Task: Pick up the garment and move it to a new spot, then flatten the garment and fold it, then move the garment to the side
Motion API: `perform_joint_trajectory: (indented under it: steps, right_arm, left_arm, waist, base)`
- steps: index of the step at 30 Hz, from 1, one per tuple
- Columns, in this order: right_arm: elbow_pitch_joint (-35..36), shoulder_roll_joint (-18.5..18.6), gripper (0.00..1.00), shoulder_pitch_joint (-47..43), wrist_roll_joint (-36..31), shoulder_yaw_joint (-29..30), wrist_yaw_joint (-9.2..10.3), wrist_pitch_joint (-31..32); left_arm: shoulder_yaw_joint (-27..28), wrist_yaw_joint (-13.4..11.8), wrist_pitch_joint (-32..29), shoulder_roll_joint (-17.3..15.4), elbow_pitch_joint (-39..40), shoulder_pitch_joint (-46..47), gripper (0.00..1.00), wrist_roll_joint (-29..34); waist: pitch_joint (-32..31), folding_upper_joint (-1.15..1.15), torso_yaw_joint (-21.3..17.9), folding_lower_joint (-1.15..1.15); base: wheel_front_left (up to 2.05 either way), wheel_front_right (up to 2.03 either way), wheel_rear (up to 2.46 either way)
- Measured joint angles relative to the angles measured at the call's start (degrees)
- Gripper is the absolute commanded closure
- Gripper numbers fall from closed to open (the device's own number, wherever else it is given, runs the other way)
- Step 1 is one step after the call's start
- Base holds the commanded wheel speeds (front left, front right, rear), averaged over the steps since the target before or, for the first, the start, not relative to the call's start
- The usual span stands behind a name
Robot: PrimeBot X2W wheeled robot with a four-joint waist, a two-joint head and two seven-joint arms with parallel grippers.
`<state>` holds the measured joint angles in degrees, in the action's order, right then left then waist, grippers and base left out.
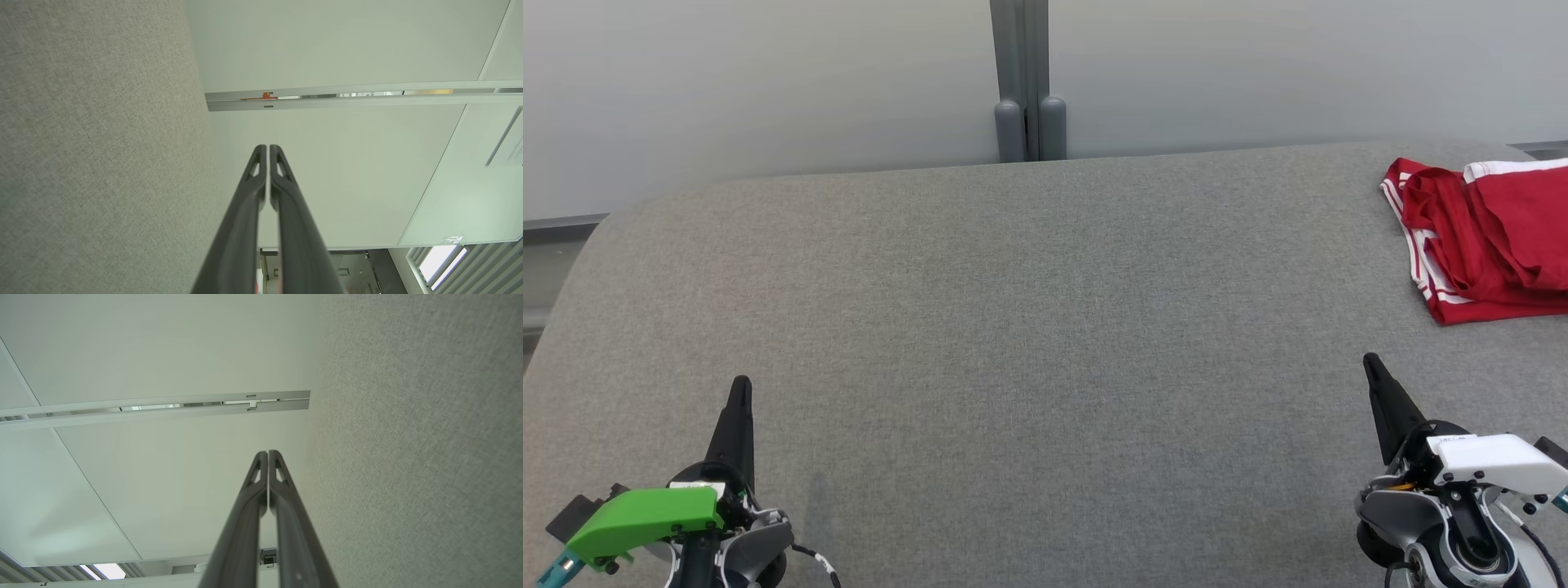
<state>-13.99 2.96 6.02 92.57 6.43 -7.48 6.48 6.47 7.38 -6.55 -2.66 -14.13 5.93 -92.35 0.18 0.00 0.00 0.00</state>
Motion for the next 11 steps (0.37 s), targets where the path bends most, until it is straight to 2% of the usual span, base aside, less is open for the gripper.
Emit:
perform_joint_trajectory:
  steps: [11]
  right_arm:
    - [0.0, -0.01, 1.0, 0.01, -0.01, 0.02, 0.0, 0.0]
  left_arm:
    - [0.0, 0.0, 0.0, 0.0, 0.0, 0.0, 1.0, 0.0]
  waist:
    - [0.0, 0.0, 0.0, 0.0]
  base:
    - [0.0, 0.0, 0.0]
